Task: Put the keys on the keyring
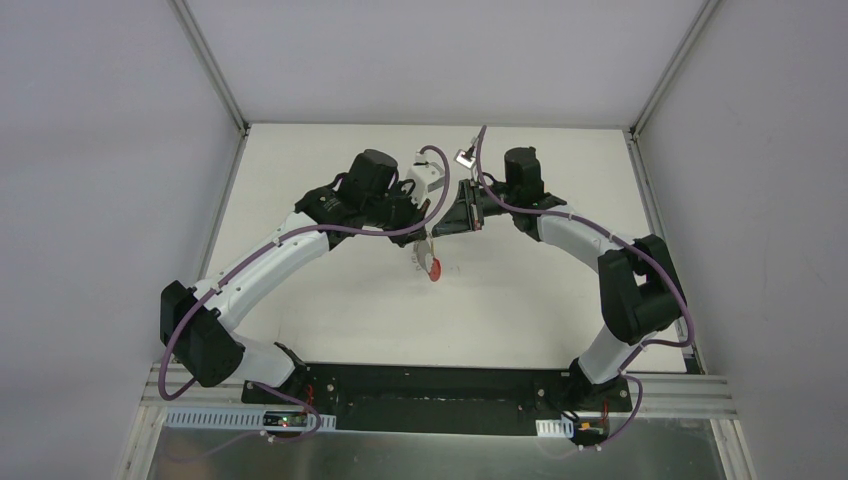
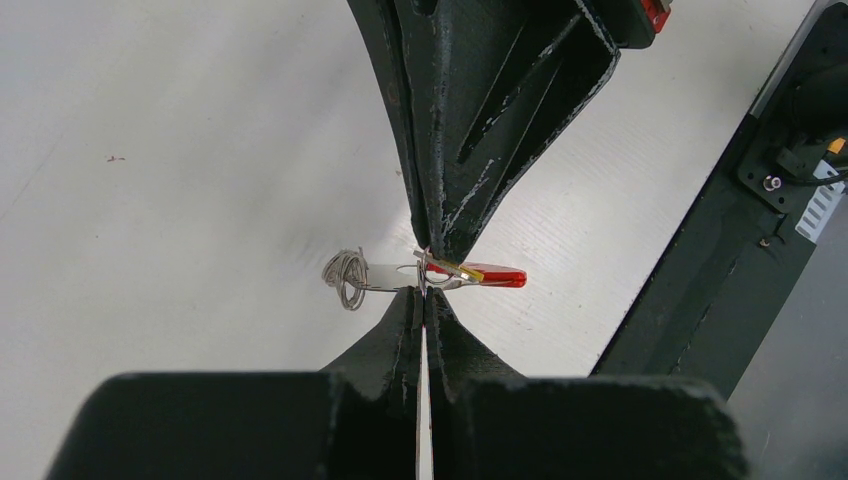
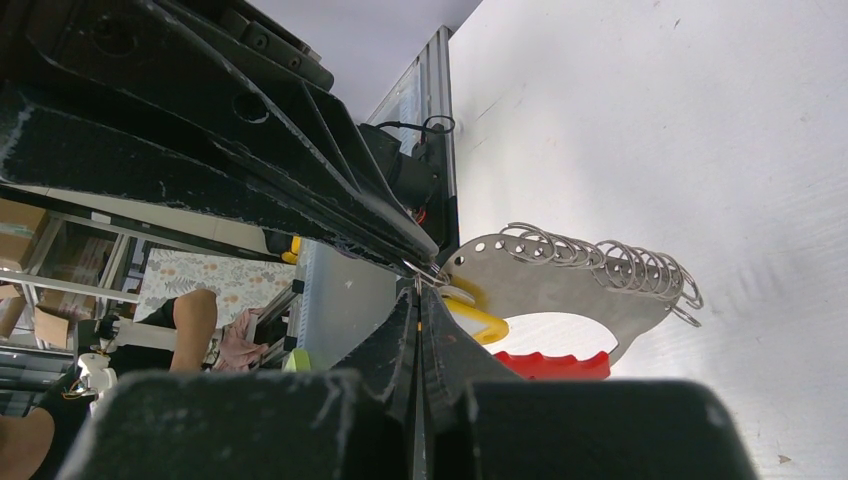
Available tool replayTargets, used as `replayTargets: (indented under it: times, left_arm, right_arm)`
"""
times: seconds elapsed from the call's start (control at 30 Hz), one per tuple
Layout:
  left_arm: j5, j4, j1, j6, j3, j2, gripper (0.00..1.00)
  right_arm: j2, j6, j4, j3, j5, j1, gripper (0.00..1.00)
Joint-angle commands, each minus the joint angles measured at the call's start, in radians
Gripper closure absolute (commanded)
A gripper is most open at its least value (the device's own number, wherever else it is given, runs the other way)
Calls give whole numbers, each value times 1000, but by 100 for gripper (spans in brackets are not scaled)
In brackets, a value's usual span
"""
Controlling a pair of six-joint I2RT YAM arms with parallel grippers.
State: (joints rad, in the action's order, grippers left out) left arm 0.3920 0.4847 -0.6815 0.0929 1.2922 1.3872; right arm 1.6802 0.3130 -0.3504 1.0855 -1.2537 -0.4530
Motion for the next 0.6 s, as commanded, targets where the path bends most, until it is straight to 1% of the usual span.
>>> replayTargets:
  times: [0.0, 0.2, 0.57]
  left_arm:
    - [56, -29, -12, 8, -7, -10, 100]
    - [56, -28, -12, 7, -6, -13, 100]
    - [50, -31, -12, 7, -9, -25, 100]
  right_arm:
    - [-28, -5, -26, 52, -2, 4, 100]
    - [-21, -18, -21, 47, 8, 9, 100]
    - [-12, -87, 50, 51, 23, 20, 100]
